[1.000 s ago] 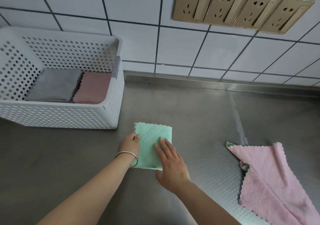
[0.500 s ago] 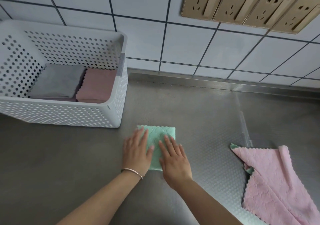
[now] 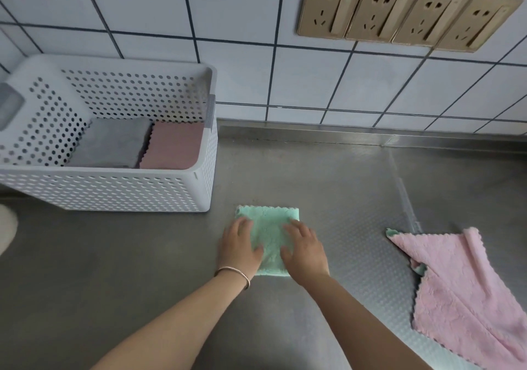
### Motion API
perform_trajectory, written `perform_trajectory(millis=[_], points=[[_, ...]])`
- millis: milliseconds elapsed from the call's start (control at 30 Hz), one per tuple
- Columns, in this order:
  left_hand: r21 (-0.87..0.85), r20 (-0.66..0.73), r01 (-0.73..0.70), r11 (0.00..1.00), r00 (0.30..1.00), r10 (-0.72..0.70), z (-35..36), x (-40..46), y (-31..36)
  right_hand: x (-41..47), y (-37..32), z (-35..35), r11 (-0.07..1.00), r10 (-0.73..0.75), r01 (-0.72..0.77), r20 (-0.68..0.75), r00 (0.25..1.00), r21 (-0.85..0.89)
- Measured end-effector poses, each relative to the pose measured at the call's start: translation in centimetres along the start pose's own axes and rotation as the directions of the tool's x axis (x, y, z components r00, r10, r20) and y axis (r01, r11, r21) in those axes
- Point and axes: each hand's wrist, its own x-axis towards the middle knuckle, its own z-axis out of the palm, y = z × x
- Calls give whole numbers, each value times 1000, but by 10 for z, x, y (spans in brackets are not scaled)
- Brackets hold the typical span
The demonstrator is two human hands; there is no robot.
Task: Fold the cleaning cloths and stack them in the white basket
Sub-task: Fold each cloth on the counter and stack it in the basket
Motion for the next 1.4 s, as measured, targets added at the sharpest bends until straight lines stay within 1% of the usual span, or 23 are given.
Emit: perform_trajectory(millis=[33,67,100,133,167,200,233,300,400,433,467,533,667,800,900,933,1000,1133,1167,1233,1300,1367,1400], points=[[-147,-112,96,984,987,-113,0,-2,-1,-1,0,0,986,102,-89,-91,991,140],[-264,-169,189,946,957,-238,-1,-3,-3,-1,-1,-1,940,226,-183,-125,966,289],[-333,-154,277,901,927,-342,-3,-3,-4,0,-1,-2,857,348,-281,-82,934,431],[-356,-99,355,864,905,-413,-3,-2,-4,2,-1,-3,760,436,-371,4,900,534],[-352,-45,407,843,892,-450,-3,-2,-3,3,1,-2,677,484,-441,96,870,589],[-335,-12,423,842,892,-453,-3,-2,-1,4,2,-1,627,497,-490,172,850,606],[-315,5,421,851,897,-442,-3,-2,3,3,3,-1,612,486,-509,220,846,605],[-310,31,436,845,893,-450,-2,-5,12,0,6,-2,626,458,-520,267,848,581],[-371,146,575,730,812,-565,-4,-12,18,-10,13,-4,640,430,-534,319,845,553],[-356,175,600,717,796,-579,-5,-16,18,-13,16,-5,641,421,-542,341,840,543],[-324,192,597,734,801,-567,-7,-19,19,-16,19,-5,641,417,-547,354,837,539],[-291,161,558,777,830,-535,-13,-27,20,-24,20,-11,645,388,-528,358,849,553],[-413,106,453,790,885,-453,-34,-43,31,-42,5,-41,664,272,-400,294,916,632],[-502,-104,215,838,947,-305,-87,-55,38,-60,-28,-89,570,174,-222,148,973,791],[-502,-311,-10,865,935,-170,-149,-57,32,-62,-61,-129,456,123,-93,41,992,885],[-497,-376,-81,864,917,-130,-173,-55,25,-60,-77,-140,421,99,-50,9,995,906],[-448,-488,-176,877,869,-75,-219,-48,9,-52,-115,-157,402,29,32,-48,998,915],[-321,-592,-235,917,806,0,-300,-8,-32,-12,-195,-174,423,-69,144,-127,990,895],[-280,-599,-229,932,800,16,-318,7,-45,2,-213,-175,454,-69,166,-152,986,875],[-221,-589,-198,955,808,31,-344,41,-68,31,-247,-173,531,-57,198,-199,978,824],[-178,-566,-191,965,822,58,-357,73,-90,61,-272,-162,573,-8,194,-231,973,796],[-113,-504,-176,978,859,97,-357,103,-107,91,-289,-144,637,105,145,-272,956,757],[-71,-454,-158,985,884,109,-353,116,-114,104,-293,-134,702,145,119,-304,942,702]])
